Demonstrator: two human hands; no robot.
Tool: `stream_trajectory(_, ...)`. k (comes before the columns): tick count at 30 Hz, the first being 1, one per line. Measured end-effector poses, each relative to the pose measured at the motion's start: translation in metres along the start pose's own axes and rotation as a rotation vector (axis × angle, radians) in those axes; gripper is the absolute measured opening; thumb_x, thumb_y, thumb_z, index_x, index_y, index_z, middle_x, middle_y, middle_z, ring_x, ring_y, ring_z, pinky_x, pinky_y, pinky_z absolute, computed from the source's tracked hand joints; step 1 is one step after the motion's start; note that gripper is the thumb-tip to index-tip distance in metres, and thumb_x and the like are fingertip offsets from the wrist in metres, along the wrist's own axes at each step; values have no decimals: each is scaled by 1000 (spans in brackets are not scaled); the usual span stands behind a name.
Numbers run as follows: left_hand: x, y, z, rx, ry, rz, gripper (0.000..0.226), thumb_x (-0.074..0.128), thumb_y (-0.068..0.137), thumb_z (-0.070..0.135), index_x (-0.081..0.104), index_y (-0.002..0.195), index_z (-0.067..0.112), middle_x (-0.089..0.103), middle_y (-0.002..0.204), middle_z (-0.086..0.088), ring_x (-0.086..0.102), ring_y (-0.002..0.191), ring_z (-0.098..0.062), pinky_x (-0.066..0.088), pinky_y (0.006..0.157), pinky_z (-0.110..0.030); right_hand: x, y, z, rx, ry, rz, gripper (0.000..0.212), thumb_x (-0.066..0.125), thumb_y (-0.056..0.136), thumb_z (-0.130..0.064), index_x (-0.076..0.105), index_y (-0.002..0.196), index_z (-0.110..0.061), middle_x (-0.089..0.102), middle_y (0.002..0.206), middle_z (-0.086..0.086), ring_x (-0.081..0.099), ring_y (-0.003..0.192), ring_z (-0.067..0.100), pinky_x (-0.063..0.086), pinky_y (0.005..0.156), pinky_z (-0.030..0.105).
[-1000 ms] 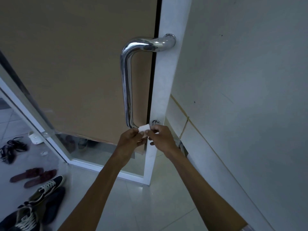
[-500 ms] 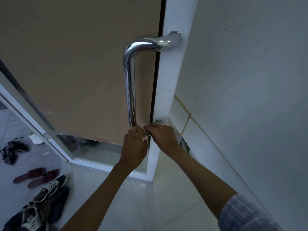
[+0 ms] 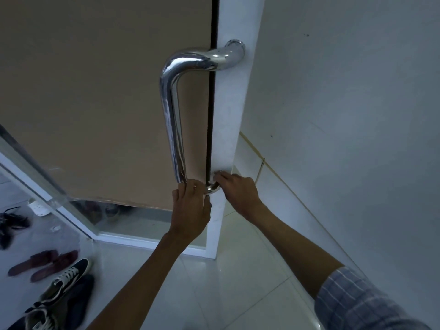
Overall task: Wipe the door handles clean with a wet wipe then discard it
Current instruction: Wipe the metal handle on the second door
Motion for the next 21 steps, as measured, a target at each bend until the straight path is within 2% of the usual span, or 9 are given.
stream_trajectory(3, 8, 9, 27, 58, -91, -82, 10, 57, 99, 20, 63, 99, 12, 67, 93, -6, 64, 84, -25, 55, 78, -39, -16, -17, 22, 91, 54, 109, 27, 69, 91, -10, 73, 116, -19, 76, 111, -3, 71, 72, 21, 29, 47, 22)
stream_trajectory(5, 25, 15, 46, 66, -166, -185, 11, 55, 102, 22, 60, 98, 13, 67, 91, -5, 66, 82, -21, 59, 76, -39, -22, -26, 43, 131, 65, 151, 21, 65, 95, -10, 72, 114, -18, 74, 103, -2, 68, 74, 21, 25, 48, 24)
stream_trajectory(9, 74, 39, 90, 81, -205, -297, 11, 49, 103, 21, 55, 97, 15, 60, 95, -2, 61, 86, -22, 56, 76, -46, -22, -31, 104, 185, 78, 189, 11, 67, 99, -12, 70, 109, -16, 72, 96, -1, 66, 80, 24, 33, 46, 25)
stream_trajectory(11, 89, 55, 108, 89, -179, -274, 12, 50, 103, 19, 57, 96, 13, 59, 95, -5, 59, 88, -26, 53, 75, -46, -20, -26, 132, 213, 85, 193, 11, 61, 102, -17, 70, 108, -18, 71, 97, -2, 65, 86, 24, 41, 45, 27)
stream_trajectory(14, 113, 90, 131, 45, -124, -212, 14, 51, 103, 17, 60, 97, 8, 59, 98, -11, 58, 89, -31, 50, 74, -44, -24, -17, 181, 227, 105, 212, 16, 56, 101, -24, 71, 107, -20, 70, 100, -5, 62, 91, 22, 45, 47, 29)
stream_trajectory(21, 144, 180, 149, -160, -57, -34, 22, 60, 100, 18, 63, 117, 5, 58, 124, -20, 61, 102, -37, 54, 86, -47, -36, 27, 268, 202, 195, 235, 13, 62, 100, -18, 73, 106, -18, 67, 103, -3, 57, 90, 17, 47, 60, 30)
Point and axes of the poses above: each hand's wrist, its own y-axis towards the middle knuckle, its own x-axis out of the palm, z = x × y, the point moved 7 cm from there along y, towards the middle knuckle
